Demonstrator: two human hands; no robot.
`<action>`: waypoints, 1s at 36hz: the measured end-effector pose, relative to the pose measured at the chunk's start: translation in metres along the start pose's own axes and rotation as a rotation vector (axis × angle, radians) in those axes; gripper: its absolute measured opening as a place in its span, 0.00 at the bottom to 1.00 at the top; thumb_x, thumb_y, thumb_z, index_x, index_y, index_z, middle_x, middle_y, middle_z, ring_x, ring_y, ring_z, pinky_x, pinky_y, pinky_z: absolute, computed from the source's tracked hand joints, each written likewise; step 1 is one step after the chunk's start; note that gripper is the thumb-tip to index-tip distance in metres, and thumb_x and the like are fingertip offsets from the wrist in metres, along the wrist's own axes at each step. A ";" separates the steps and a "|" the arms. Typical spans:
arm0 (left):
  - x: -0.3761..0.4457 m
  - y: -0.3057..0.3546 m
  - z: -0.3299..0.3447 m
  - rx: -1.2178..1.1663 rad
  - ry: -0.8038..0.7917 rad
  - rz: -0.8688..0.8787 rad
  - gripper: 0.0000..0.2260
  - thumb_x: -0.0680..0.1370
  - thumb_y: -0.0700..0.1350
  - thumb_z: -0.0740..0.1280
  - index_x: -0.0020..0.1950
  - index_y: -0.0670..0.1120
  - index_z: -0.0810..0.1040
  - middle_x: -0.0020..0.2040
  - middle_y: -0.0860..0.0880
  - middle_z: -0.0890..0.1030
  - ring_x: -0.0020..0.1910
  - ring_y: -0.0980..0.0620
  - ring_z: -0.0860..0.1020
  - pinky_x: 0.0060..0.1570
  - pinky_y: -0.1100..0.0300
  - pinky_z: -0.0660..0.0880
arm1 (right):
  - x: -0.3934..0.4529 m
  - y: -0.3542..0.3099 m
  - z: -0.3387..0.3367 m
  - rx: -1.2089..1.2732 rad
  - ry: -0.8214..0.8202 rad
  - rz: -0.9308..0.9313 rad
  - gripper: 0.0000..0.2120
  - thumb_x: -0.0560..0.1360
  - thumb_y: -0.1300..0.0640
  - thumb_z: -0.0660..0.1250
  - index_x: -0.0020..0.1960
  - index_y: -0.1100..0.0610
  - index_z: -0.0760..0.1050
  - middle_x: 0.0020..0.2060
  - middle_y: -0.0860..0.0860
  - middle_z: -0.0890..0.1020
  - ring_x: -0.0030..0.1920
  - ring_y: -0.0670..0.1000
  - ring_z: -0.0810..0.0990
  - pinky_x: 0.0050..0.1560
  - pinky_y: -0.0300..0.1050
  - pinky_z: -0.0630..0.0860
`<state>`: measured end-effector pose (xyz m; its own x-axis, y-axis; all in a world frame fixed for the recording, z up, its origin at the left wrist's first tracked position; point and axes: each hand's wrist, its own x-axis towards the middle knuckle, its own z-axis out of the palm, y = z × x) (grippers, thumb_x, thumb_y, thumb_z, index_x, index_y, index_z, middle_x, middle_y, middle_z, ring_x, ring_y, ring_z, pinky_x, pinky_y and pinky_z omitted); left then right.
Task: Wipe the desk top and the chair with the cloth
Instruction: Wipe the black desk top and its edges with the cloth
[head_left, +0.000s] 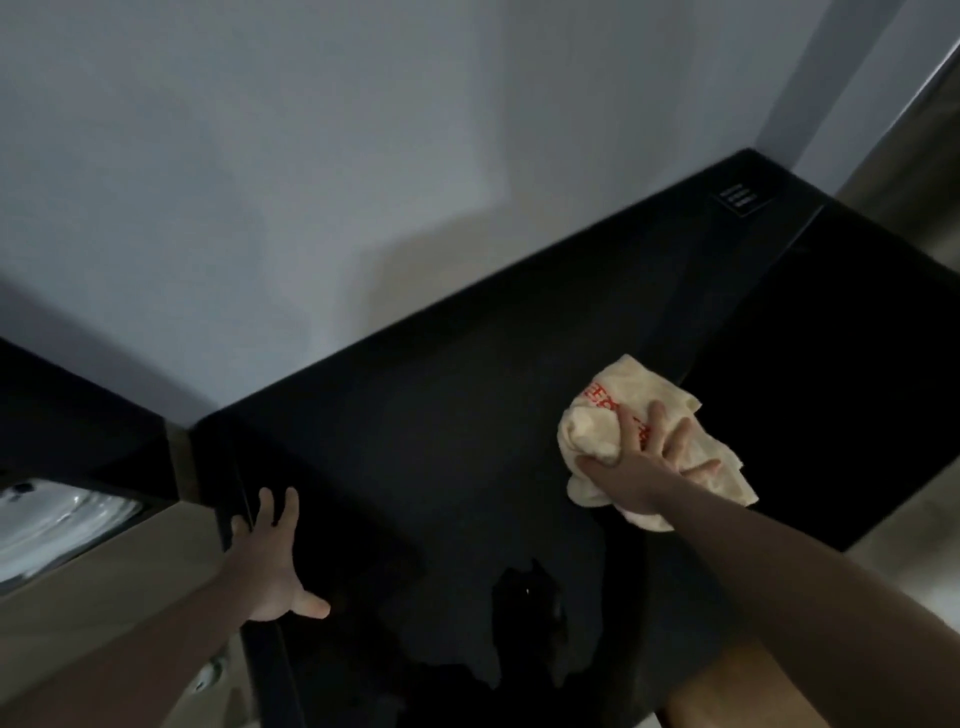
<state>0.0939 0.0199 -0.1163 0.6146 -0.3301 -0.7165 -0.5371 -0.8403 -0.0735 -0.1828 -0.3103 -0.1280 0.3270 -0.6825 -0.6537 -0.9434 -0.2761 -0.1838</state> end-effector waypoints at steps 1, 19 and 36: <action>0.001 0.000 0.001 0.004 0.008 -0.003 0.71 0.62 0.63 0.82 0.80 0.51 0.28 0.81 0.45 0.30 0.81 0.32 0.42 0.77 0.41 0.60 | 0.005 -0.004 -0.005 0.022 0.009 0.018 0.50 0.70 0.20 0.52 0.80 0.39 0.32 0.77 0.49 0.25 0.76 0.63 0.24 0.69 0.79 0.32; 0.003 -0.015 0.004 0.009 0.067 0.063 0.70 0.60 0.63 0.83 0.82 0.53 0.33 0.83 0.47 0.35 0.81 0.32 0.43 0.77 0.41 0.61 | -0.023 -0.114 0.077 -0.040 0.256 -0.130 0.43 0.75 0.26 0.51 0.81 0.42 0.37 0.81 0.54 0.36 0.79 0.66 0.32 0.70 0.78 0.32; -0.037 -0.039 0.022 0.233 0.094 0.229 0.52 0.75 0.57 0.76 0.84 0.46 0.41 0.84 0.45 0.39 0.82 0.37 0.48 0.76 0.42 0.64 | -0.246 -0.115 0.263 -0.088 0.183 -0.298 0.42 0.74 0.26 0.51 0.80 0.36 0.35 0.79 0.48 0.28 0.75 0.58 0.21 0.68 0.71 0.22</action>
<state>0.0794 0.0739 -0.1020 0.5072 -0.5466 -0.6664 -0.7786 -0.6221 -0.0823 -0.1692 0.0670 -0.1394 0.5989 -0.6710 -0.4371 -0.7994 -0.5328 -0.2776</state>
